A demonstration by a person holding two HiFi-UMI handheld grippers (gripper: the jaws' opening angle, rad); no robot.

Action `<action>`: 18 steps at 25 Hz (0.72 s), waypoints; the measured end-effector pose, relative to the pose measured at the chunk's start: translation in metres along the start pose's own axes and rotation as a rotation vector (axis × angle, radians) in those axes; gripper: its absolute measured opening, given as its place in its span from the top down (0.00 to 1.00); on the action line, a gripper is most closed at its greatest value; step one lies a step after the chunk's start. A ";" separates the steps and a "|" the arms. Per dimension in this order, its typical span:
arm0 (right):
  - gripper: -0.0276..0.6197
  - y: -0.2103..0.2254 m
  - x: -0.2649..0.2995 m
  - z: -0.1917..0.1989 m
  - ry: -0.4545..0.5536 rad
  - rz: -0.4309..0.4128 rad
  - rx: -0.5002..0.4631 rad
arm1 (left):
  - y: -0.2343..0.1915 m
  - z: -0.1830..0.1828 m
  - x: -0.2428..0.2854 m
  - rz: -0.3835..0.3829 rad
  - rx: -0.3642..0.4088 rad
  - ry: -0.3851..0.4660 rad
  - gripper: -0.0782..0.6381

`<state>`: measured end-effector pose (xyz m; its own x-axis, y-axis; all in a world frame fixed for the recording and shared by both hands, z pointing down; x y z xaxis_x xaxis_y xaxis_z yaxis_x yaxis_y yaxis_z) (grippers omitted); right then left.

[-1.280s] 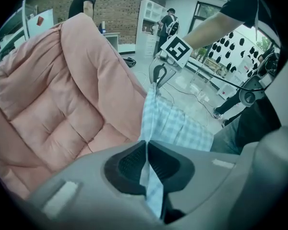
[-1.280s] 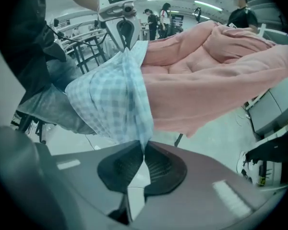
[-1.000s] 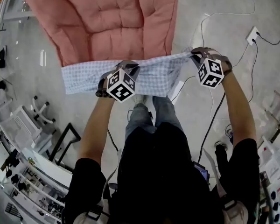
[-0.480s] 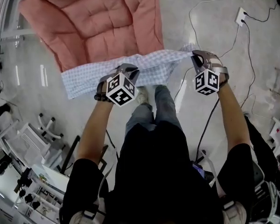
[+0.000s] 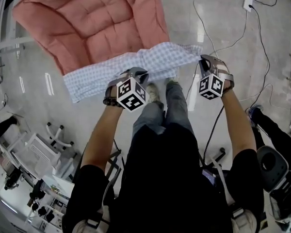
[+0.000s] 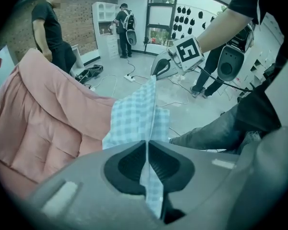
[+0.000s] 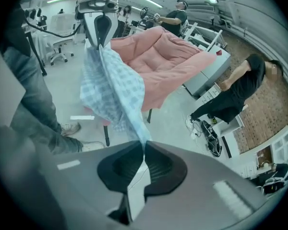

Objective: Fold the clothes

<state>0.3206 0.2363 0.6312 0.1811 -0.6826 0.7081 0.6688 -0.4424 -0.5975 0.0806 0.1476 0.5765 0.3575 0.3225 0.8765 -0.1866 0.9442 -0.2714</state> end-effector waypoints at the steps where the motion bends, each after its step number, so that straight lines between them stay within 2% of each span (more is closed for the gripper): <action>1: 0.94 -0.006 0.000 0.001 -0.009 -0.006 0.007 | 0.002 0.002 0.003 0.000 0.005 -0.004 0.85; 9: 0.94 -0.031 0.003 0.012 -0.055 -0.018 0.015 | 0.024 0.009 0.015 -0.022 0.038 -0.010 0.85; 13: 0.94 -0.036 0.009 0.017 -0.073 -0.013 0.015 | 0.040 0.016 0.029 0.039 0.016 0.009 0.80; 18: 0.94 -0.045 0.013 0.018 -0.071 -0.024 0.021 | 0.045 0.032 0.039 0.065 -0.021 0.015 0.80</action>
<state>0.3060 0.2580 0.6736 0.2151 -0.6288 0.7472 0.6880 -0.4455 -0.5729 0.0567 0.2004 0.6109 0.3589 0.3843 0.8506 -0.1910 0.9223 -0.3360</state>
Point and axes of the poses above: the fingertips, and each gripper's own axes: x forward along the fingers, y to its right, z out of its underside, the point moved 6 cm from there along -x, backward along the fingers, and after that the axes turned 14 degrees about z, right-handed, at the moved point
